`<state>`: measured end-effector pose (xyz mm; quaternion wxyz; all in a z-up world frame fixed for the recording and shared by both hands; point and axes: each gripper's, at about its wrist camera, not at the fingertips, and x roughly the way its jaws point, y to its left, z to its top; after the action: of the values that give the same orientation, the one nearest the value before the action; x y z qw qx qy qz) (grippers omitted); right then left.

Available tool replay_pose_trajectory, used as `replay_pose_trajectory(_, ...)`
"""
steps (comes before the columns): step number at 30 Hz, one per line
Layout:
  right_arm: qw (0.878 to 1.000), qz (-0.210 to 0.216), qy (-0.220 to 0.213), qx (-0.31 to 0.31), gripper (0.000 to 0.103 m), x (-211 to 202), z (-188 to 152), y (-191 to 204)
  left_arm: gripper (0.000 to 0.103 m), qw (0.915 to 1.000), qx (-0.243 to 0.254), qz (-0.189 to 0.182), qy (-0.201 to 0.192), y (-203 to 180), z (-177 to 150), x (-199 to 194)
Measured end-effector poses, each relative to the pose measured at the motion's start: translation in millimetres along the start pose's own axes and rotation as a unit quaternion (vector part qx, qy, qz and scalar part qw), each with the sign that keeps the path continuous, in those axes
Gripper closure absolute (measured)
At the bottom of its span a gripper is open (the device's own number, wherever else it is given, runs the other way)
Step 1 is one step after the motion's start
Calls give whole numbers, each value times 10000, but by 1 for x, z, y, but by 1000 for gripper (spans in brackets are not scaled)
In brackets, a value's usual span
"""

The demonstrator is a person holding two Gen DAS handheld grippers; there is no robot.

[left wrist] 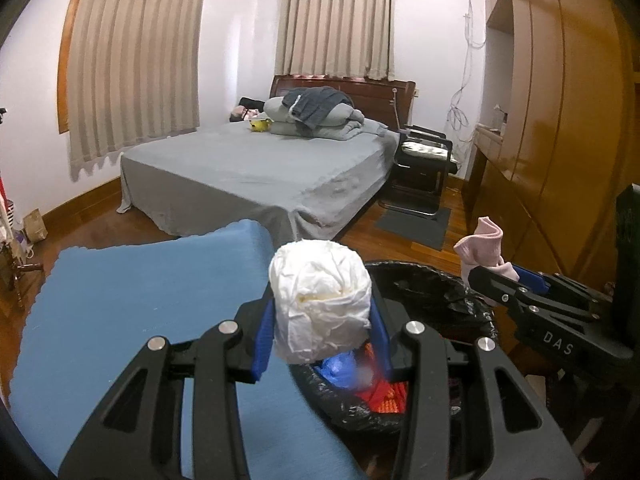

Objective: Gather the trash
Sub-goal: 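Carry the white tissue and pink sock over the black bin, then open the left tool over the bin while the right tool releases the sock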

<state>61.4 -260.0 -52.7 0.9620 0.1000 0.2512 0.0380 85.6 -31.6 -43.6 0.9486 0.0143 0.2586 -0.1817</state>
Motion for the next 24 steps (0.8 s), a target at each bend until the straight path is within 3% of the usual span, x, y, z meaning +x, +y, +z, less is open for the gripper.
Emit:
replay_pose_trajectory(23, 9977, -565, 329, 201, 63, 29, -14, -60, 62, 9965, 317, -687, 367, -47, -11, 88)
replay_pose_trajectory(24, 9974, -587, 357, 205, 59, 32, -15, -62, 60, 9957, 311, -763, 424, -49, -12, 93)
